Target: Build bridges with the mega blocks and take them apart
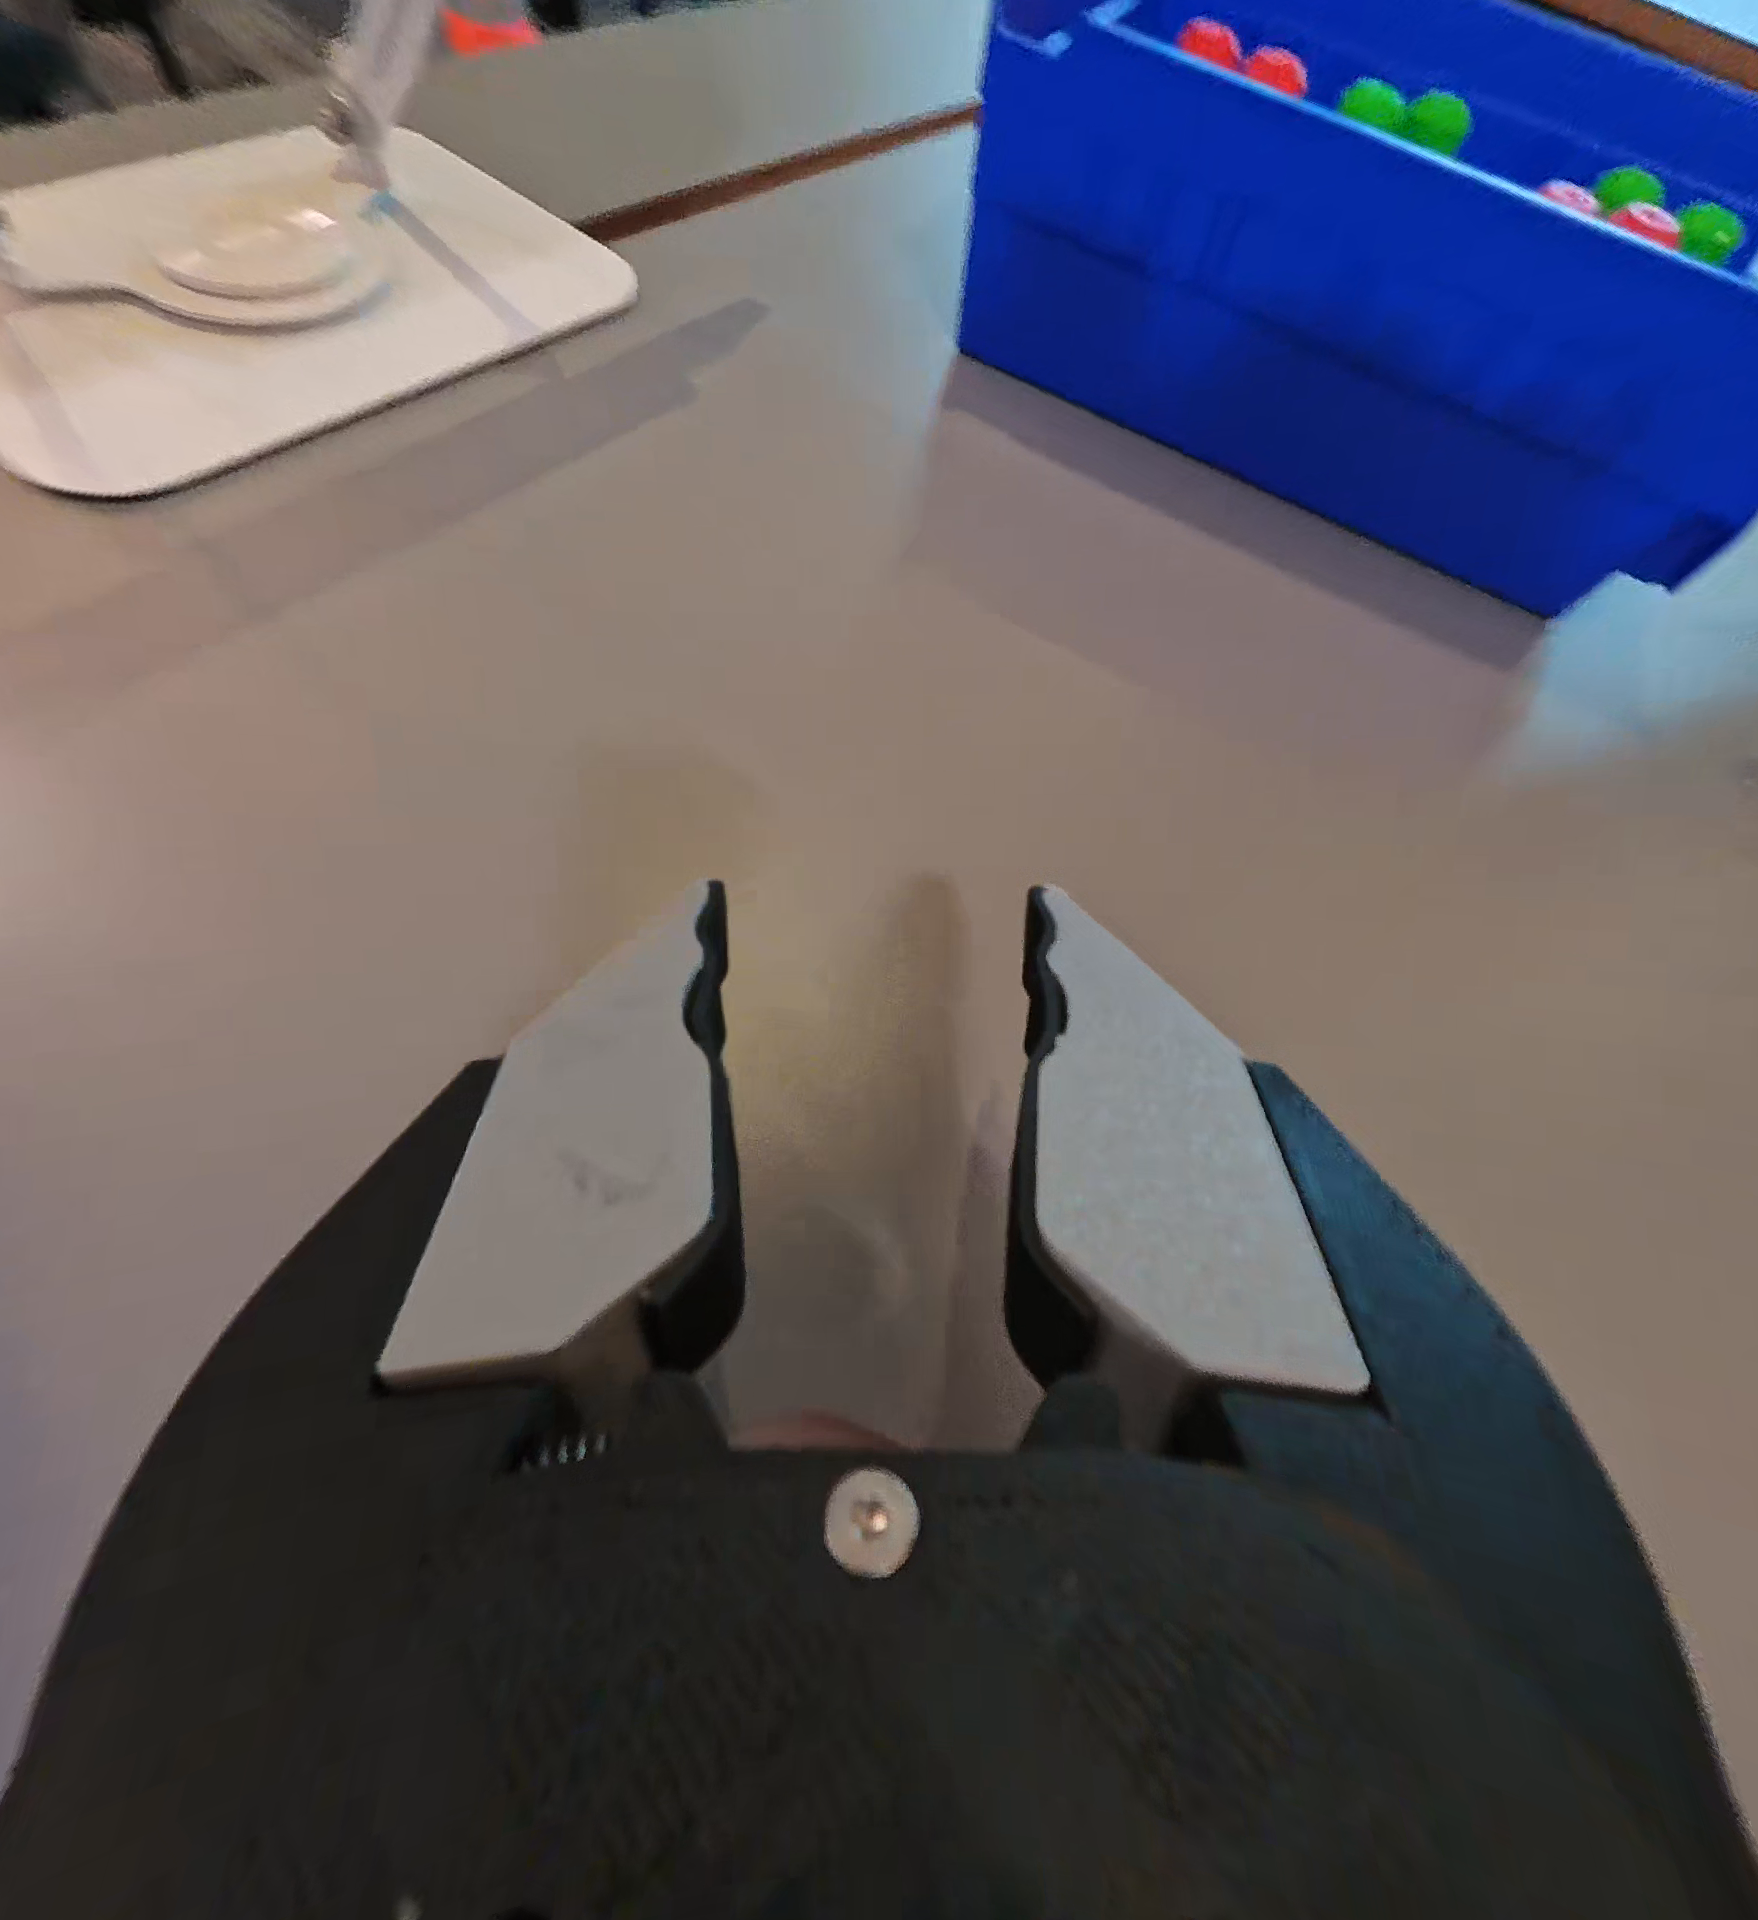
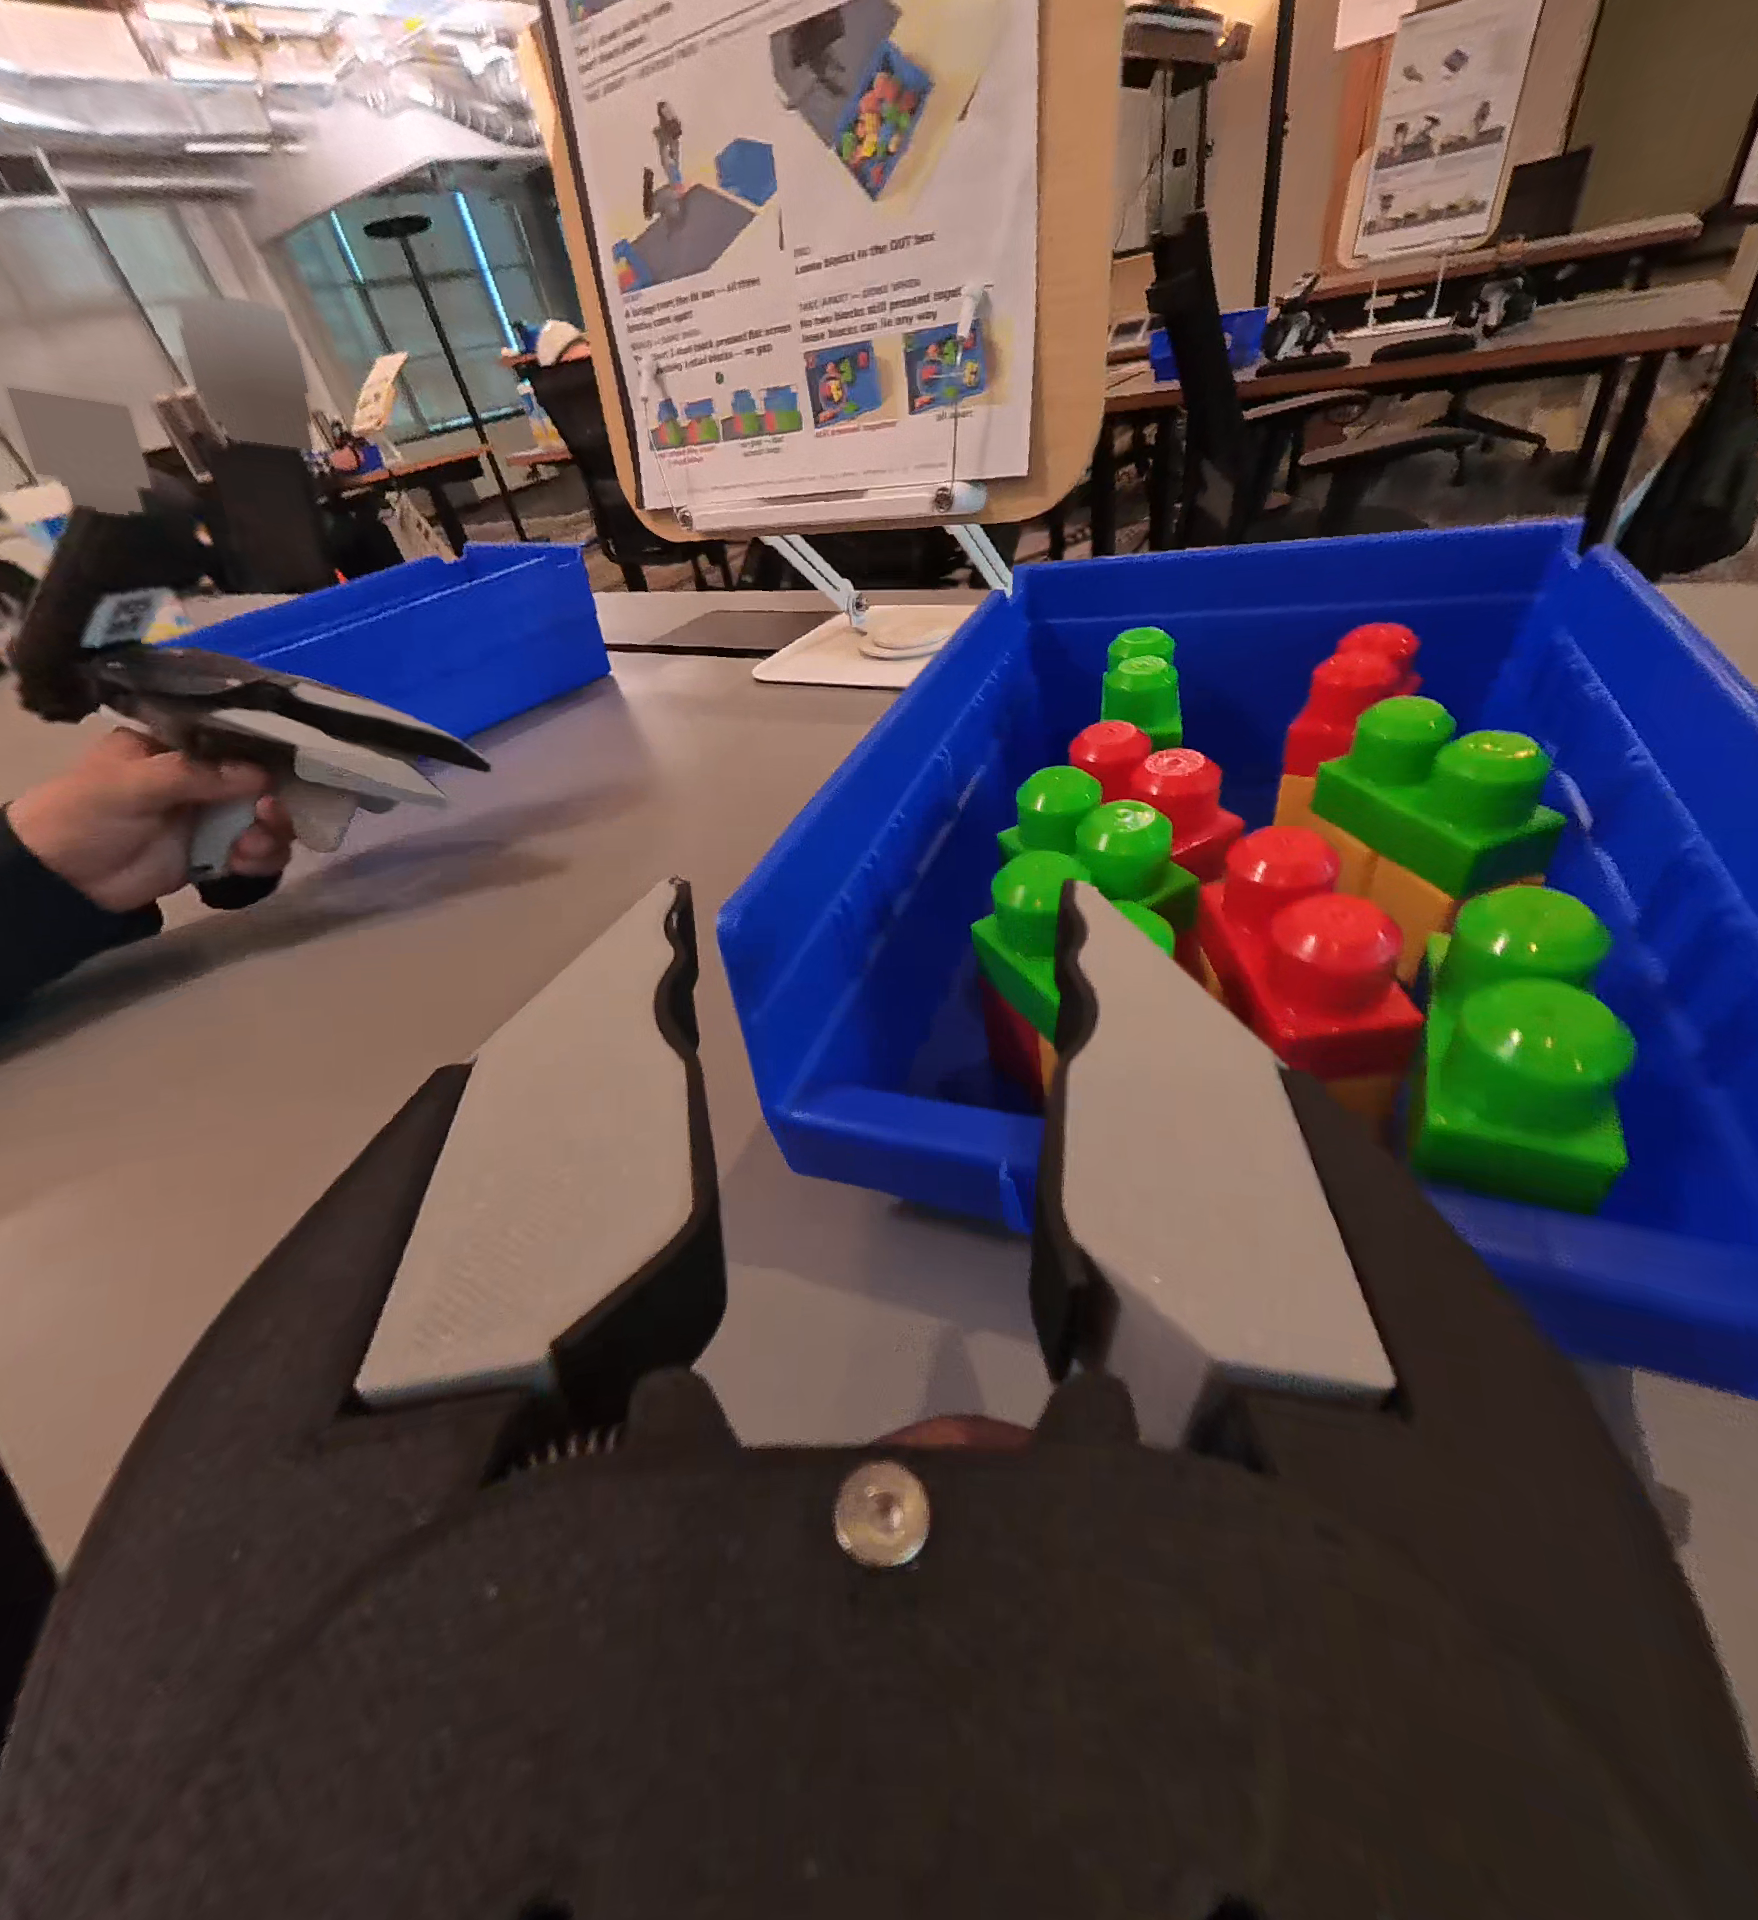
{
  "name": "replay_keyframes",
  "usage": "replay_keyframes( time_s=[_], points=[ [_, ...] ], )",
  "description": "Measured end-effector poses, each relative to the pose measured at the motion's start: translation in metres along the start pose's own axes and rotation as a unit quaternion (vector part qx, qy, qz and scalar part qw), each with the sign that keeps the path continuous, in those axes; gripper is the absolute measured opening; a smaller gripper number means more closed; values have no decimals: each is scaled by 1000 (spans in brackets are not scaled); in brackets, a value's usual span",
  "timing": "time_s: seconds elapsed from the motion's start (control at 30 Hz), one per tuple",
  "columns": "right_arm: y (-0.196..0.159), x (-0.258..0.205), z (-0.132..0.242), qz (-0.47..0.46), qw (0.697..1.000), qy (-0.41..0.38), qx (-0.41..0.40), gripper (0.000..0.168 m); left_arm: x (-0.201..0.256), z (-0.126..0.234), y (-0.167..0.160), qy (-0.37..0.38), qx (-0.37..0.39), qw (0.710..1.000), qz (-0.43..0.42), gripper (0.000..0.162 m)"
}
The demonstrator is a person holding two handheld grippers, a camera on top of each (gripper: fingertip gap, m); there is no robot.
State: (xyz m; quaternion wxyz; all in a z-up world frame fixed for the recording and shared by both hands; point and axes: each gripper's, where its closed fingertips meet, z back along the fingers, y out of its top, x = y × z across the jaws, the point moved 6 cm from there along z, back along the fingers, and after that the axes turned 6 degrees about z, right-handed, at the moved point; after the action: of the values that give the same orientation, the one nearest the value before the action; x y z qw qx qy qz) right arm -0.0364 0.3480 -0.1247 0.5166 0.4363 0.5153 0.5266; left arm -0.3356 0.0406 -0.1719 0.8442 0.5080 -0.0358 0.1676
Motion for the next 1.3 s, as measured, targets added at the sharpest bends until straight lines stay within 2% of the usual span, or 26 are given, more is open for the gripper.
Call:
replay_keyframes(
  time_s=[0.2,0.3,0.4,0.5,0.57,0.67,0.77,0.9,1.07,1.1,1.2,1.23,1.27,1.3],
  points=[
    [1,-6,16,5,1000,-21,-17,75,0,76,-6,42,73,996,22,57],
    [-2,-14,12,24,998,-40,-52,78,-14,116,-17,112,40,993,24,62],
    [-2,-27,-3,46,993,-56,-97,79,-31,158,-15,214,28,976,5,63],
    [-5,-36,-21,80,980,-72,-166,79,-40,182,-9,232,19,972,18,64],
    [-6,-41,-34,79,969,-48,-228,70,-48,186,-4,220,-9,975,36,66],
    [7,-40,-55,78,954,-34,-286,59,-71,185,8,268,-76,960,33,66],
    [18,-32,-76,75,929,-45,-359,63,-86,170,12,283,-154,946,40,66],
    [13,-23,-100,100,893,-63,-434,63,-101,147,1,299,-223,927,35,61],
    [-10,-8,-116,98,858,-93,-496,58,-119,131,-17,310,-265,911,54,62],
    [-13,-5,-119,89,853,-97,-505,64,-122,129,-19,312,-270,909,59,62],
    [-16,-1,-126,66,848,-96,-517,62,-128,124,-25,306,-281,907,72,60],
    [-17,0,-128,61,845,-95,-523,63,-130,122,-27,301,-284,907,75,48],
    [-17,-1,-128,56,842,-88,-529,60,-131,121,-29,293,-288,908,76,26],
    [-18,-3,-129,53,842,-80,-531,52,-133,121,-32,294,-292,907,71,13]
  ],
)
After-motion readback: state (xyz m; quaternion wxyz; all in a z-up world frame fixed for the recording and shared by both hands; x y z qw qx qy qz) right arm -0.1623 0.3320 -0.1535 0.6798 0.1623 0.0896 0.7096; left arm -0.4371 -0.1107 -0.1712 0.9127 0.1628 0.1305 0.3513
